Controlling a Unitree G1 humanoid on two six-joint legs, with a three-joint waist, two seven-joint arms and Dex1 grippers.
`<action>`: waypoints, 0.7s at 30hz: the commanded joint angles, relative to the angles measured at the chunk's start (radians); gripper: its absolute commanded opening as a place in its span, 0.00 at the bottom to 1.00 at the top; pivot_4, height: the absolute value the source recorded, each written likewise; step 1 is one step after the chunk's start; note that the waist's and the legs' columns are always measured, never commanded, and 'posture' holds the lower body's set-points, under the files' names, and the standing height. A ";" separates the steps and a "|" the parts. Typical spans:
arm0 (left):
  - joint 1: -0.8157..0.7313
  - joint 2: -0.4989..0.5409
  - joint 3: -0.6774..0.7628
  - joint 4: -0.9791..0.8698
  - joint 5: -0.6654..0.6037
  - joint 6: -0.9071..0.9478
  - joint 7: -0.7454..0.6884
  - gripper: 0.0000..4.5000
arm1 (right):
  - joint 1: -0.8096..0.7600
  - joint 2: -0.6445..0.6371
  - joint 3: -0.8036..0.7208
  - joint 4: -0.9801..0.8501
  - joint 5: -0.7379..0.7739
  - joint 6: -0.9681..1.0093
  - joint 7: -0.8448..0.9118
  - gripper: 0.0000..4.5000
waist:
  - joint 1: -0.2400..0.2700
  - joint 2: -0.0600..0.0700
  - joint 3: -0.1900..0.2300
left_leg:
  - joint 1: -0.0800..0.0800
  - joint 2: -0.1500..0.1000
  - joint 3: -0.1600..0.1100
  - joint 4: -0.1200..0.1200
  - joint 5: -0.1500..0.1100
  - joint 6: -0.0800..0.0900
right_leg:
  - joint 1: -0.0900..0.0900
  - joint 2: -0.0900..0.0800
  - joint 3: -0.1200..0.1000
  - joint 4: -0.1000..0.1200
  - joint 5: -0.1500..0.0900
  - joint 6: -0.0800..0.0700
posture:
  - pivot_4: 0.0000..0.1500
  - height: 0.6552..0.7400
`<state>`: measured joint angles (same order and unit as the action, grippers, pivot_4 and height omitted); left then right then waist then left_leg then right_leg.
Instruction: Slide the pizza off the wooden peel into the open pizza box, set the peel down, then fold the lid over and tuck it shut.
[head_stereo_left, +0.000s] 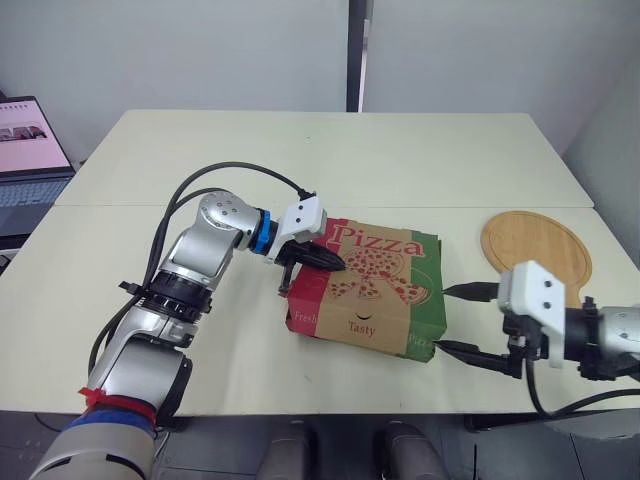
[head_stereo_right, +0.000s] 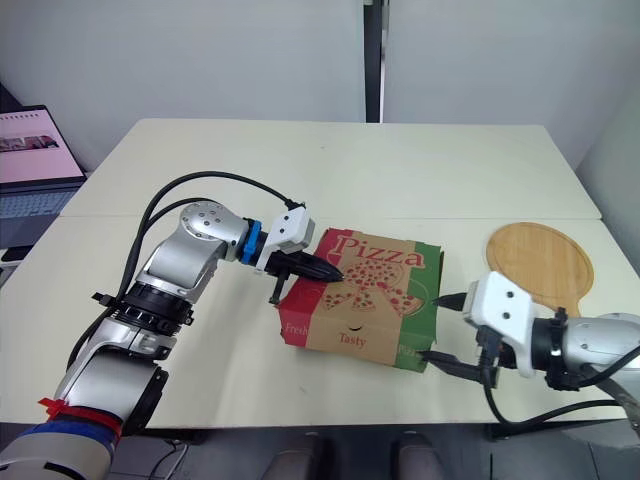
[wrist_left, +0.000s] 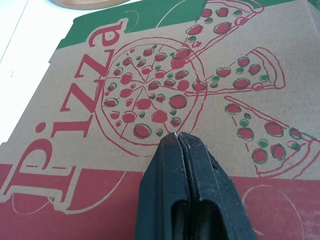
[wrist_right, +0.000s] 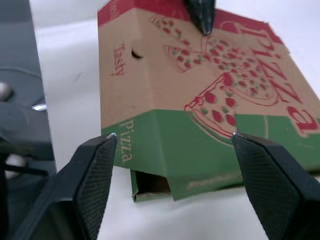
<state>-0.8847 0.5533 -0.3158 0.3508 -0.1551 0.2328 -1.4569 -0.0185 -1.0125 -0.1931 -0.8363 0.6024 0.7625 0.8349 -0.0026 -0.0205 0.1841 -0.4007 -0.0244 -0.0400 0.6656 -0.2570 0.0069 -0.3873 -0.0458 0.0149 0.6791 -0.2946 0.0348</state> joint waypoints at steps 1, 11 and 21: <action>-0.020 -0.004 0.016 -0.009 -0.006 -0.007 -0.008 0.00 | -0.036 -0.002 0.084 0.010 -0.110 -0.075 -0.036 0.84 | 0.000 0.000 0.000 | 0.000 0.000 0.000 0.000 0.000 0.000 | 0.000 0.000 0.000 0.000 0.000 0.000 | 1.00 1.00; -0.017 -0.001 0.017 -0.040 -0.023 -0.006 -0.040 0.00 | -0.098 0.062 0.175 0.066 -0.239 -0.174 -0.072 0.84 | 0.000 0.000 0.000 | 0.000 0.000 0.000 0.000 0.000 0.000 | 0.000 0.000 0.000 0.000 0.000 0.000 | 1.00 1.00; 0.022 0.003 -0.027 -0.170 -0.012 -0.017 -0.098 0.00 | -0.076 0.108 0.243 0.075 -0.317 -0.193 -0.090 0.84 | -0.001 0.000 0.000 | 0.000 0.000 0.000 0.000 0.000 0.000 | 0.000 0.000 0.000 0.000 0.000 0.000 | 1.00 1.00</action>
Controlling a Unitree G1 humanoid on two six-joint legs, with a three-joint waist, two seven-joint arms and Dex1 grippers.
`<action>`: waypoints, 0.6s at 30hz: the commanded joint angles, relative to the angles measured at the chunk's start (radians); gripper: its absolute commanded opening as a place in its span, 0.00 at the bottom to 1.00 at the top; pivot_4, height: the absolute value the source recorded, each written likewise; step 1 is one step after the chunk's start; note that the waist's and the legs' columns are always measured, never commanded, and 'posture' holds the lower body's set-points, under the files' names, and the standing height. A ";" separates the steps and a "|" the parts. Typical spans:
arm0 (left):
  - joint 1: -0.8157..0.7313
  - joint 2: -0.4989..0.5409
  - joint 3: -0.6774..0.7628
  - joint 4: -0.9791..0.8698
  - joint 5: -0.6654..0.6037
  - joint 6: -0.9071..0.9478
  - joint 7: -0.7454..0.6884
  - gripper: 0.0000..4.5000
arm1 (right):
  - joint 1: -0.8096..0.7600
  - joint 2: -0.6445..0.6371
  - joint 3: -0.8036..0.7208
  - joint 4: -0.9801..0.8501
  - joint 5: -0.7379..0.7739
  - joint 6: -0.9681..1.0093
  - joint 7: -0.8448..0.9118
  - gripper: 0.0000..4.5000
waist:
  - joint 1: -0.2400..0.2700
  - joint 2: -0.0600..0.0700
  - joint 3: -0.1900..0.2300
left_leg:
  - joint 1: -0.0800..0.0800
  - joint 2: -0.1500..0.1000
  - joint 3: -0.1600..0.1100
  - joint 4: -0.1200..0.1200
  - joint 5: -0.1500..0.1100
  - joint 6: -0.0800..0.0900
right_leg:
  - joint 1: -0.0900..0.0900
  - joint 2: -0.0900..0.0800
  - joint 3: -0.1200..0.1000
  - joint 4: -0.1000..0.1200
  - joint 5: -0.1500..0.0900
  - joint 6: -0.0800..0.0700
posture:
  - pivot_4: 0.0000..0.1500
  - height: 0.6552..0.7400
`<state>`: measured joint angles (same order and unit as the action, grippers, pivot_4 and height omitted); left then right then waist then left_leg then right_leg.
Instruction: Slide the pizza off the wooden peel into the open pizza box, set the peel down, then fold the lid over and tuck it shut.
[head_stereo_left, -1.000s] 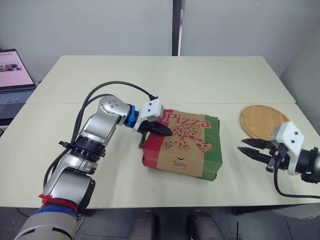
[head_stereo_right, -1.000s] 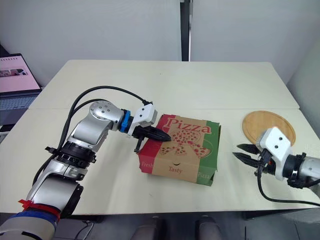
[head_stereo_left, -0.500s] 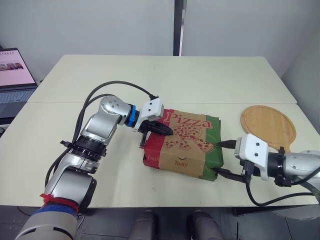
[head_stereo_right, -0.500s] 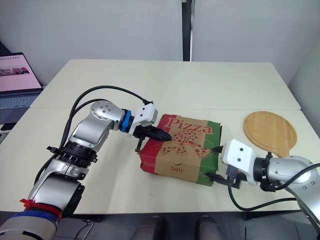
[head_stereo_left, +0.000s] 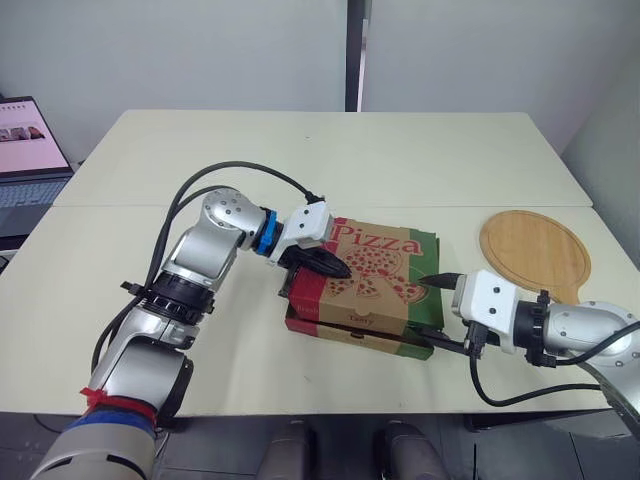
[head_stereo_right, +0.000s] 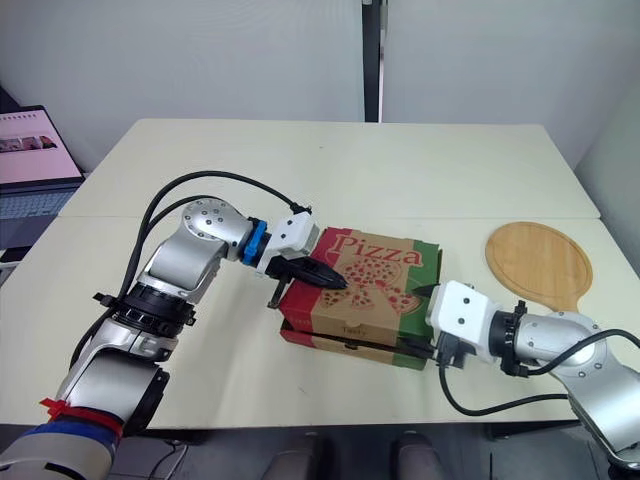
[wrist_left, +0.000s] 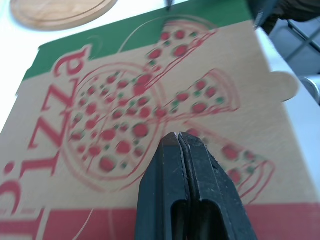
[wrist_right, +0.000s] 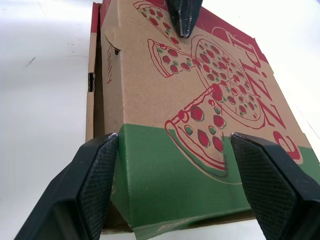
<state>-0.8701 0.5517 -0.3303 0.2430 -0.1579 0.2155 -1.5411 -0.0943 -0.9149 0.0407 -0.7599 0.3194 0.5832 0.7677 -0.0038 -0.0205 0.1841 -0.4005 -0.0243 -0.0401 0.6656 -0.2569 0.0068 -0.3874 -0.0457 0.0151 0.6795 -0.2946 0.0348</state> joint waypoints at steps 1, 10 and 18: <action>0.014 0.006 -0.017 -0.073 -0.008 0.003 -0.015 0.00 | 0.004 0.012 0.019 0.000 -0.046 -0.019 -0.023 0.84 | -0.001 0.000 0.000 | 0.000 0.000 0.000 0.000 0.000 0.000 | 0.000 0.000 0.000 0.000 0.000 0.000 | 1.00 1.00; 0.057 0.022 -0.043 -0.095 0.020 -0.003 -0.005 0.00 | 0.020 0.043 0.041 0.001 -0.088 -0.026 -0.031 0.84 | -0.002 0.000 0.000 | 0.000 0.000 0.000 0.000 0.000 0.000 | 0.000 0.000 0.000 0.000 0.000 0.000 | 1.00 1.00; 0.067 0.022 -0.058 -0.086 0.043 -0.030 0.009 0.00 | 0.069 0.060 -0.125 -0.048 0.059 0.072 -0.001 0.84 | -0.001 0.000 0.000 | 0.000 0.000 0.000 0.000 0.000 0.000 | 0.000 0.000 0.000 0.000 0.000 0.000 | 1.00 1.00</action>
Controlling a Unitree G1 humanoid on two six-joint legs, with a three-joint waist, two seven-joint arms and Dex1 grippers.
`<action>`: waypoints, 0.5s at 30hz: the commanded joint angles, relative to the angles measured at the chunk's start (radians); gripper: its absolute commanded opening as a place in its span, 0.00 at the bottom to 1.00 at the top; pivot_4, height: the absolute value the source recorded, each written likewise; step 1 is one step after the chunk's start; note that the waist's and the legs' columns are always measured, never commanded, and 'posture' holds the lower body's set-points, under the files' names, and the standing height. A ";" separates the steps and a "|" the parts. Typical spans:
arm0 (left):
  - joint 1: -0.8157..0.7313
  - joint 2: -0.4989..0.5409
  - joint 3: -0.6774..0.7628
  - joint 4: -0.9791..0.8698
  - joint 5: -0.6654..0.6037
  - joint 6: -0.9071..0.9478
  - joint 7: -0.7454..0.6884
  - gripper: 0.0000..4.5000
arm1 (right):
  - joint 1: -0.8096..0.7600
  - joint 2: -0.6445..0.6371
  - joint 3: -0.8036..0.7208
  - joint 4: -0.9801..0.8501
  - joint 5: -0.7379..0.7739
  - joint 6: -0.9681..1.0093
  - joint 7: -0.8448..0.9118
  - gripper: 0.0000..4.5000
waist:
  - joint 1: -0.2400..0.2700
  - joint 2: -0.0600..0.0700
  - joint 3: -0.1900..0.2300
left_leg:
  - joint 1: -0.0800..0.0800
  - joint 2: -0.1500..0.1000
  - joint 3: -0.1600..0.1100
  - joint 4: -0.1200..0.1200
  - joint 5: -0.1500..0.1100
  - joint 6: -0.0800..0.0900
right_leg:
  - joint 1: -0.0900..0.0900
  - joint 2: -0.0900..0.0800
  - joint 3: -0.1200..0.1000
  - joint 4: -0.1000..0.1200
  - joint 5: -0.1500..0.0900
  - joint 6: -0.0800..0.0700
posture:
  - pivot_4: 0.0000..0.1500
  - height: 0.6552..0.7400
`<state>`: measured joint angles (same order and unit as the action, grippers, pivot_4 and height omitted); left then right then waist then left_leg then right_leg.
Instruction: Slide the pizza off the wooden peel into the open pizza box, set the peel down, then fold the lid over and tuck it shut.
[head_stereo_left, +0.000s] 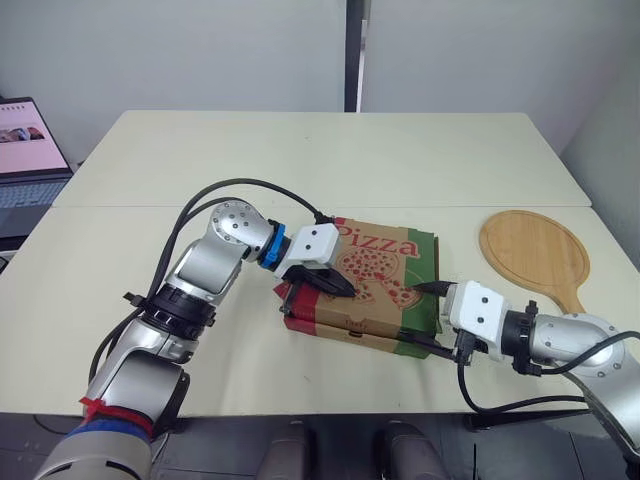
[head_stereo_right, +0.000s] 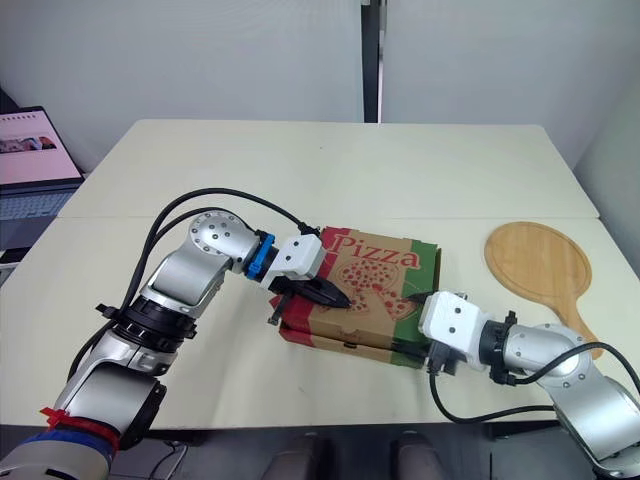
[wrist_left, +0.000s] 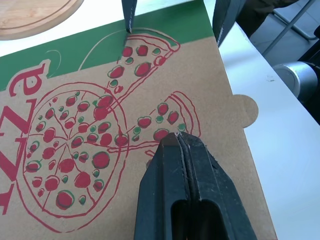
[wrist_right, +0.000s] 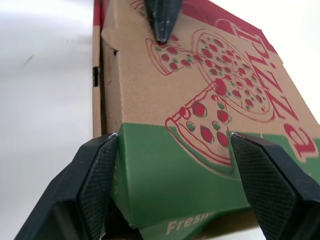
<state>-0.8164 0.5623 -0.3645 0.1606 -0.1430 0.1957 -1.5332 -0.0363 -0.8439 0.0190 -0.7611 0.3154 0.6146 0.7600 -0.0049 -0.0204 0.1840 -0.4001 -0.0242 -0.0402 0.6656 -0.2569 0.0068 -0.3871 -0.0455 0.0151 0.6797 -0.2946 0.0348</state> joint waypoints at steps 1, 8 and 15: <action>0.013 0.010 -0.024 -0.001 0.029 -0.012 0.003 0.00 | 0.023 -0.019 -0.139 -0.051 0.094 0.057 0.022 0.84 | 0.001 0.000 0.000 | 0.000 0.000 0.000 0.000 0.000 0.000 | 0.000 0.000 0.000 0.000 0.000 0.000 | 1.00 1.00; 0.009 0.008 -0.027 0.011 0.035 -0.025 0.008 0.00 | 0.037 -0.048 -0.278 -0.046 0.211 0.148 0.034 0.84 | 0.001 0.000 0.000 | 0.000 0.000 0.000 0.000 0.000 0.000 | 0.001 0.000 0.000 0.000 0.000 0.000 | 1.00 1.00; 0.004 0.007 -0.028 0.019 0.036 -0.031 0.011 0.00 | 0.110 -0.120 -0.189 0.049 0.006 0.026 0.002 0.76 | 0.002 0.000 0.000 | 0.000 0.000 0.000 0.000 0.000 0.000 | 0.001 0.000 0.000 0.000 0.000 0.000 | 1.00 1.00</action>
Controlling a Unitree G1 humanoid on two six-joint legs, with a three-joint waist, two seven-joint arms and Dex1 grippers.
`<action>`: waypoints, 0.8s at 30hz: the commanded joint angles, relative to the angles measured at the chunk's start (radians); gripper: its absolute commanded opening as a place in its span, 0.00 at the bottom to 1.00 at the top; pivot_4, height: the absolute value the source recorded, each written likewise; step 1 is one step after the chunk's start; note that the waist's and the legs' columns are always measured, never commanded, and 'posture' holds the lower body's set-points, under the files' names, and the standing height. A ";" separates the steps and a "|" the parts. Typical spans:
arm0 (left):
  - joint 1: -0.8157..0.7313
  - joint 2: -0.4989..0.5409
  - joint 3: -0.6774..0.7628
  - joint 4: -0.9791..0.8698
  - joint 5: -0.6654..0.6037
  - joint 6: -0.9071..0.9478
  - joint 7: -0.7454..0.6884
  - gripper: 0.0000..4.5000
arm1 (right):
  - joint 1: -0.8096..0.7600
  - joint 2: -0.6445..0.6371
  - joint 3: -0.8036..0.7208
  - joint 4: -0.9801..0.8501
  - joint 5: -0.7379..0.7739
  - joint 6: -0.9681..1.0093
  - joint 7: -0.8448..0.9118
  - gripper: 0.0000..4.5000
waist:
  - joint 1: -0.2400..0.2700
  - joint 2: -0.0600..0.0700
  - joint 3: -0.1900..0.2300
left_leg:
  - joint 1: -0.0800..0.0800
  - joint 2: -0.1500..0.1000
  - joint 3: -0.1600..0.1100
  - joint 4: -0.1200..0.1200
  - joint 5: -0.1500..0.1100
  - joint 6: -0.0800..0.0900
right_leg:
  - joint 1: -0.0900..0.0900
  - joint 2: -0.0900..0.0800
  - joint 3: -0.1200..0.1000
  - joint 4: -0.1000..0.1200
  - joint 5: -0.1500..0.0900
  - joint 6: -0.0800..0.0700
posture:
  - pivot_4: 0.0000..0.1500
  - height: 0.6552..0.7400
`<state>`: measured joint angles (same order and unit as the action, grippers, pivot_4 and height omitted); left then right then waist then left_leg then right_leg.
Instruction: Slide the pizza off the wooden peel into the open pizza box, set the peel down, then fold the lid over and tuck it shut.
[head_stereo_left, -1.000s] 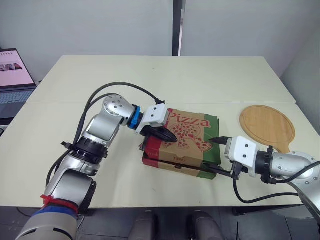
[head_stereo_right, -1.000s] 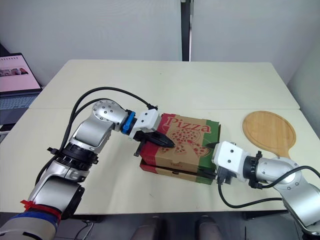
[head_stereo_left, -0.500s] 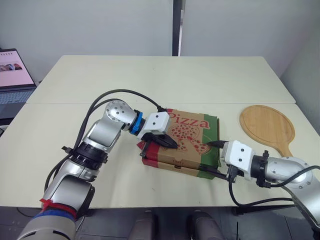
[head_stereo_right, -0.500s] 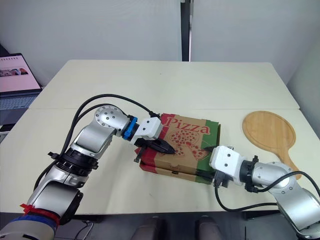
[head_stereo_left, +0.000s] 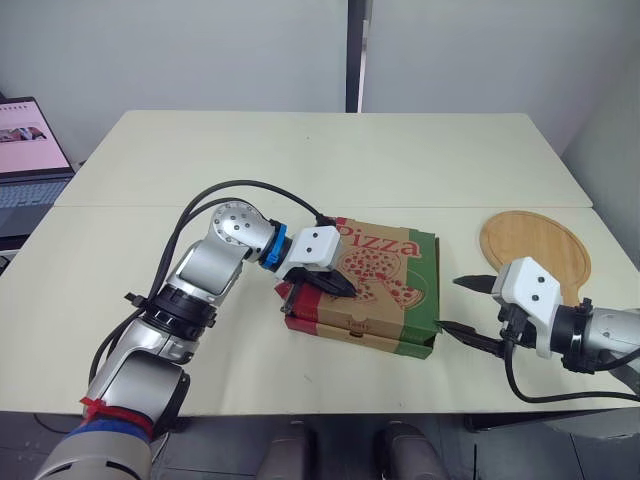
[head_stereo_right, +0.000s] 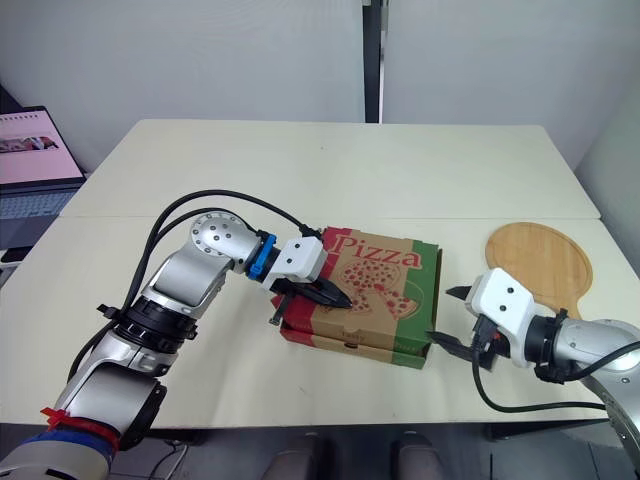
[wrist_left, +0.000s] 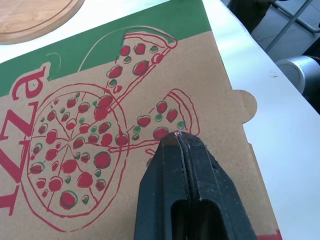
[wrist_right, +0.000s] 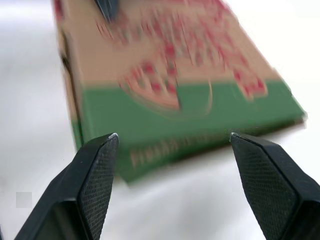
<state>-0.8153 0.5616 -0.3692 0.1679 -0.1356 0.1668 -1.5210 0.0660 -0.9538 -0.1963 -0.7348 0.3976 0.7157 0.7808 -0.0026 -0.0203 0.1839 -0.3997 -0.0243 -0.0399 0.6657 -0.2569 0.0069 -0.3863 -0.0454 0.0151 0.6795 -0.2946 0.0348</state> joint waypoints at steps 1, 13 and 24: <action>0.001 0.008 -0.023 0.014 0.029 -0.002 -0.001 0.00 | 0.013 -0.010 0.052 0.037 -0.107 -0.106 -0.021 0.71 | -0.002 0.000 0.000 | 0.000 0.000 0.000 0.000 0.000 0.000 | 0.000 0.000 0.000 0.000 0.000 0.000 | 1.00 1.00; -0.011 0.005 0.005 0.019 0.008 0.030 0.016 0.00 | -0.027 0.105 0.171 0.097 -0.171 -0.203 -0.043 0.01 | -0.002 0.000 0.000 | 0.000 0.000 0.000 0.000 0.000 0.000 | 0.000 0.002 0.000 0.000 0.000 0.000 | 1.00 1.00; -0.028 0.000 0.015 0.035 0.002 0.040 0.024 0.00 | 0.026 0.103 0.110 0.034 -0.053 -0.174 0.035 0.01 | -0.002 0.000 0.000 | 0.000 0.000 0.000 0.000 0.000 0.000 | 0.000 0.004 0.000 0.000 0.000 0.000 | 1.00 1.00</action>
<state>-0.8340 0.5610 -0.3621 0.1951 -0.1378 0.2073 -1.5048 0.0922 -0.8536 -0.0647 -0.6546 0.3067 0.5403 0.8008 -0.0046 -0.0200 0.1837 -0.3995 -0.0237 -0.0401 0.6658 -0.2569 0.0069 -0.3864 -0.0414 0.0155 0.6797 -0.2946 0.0348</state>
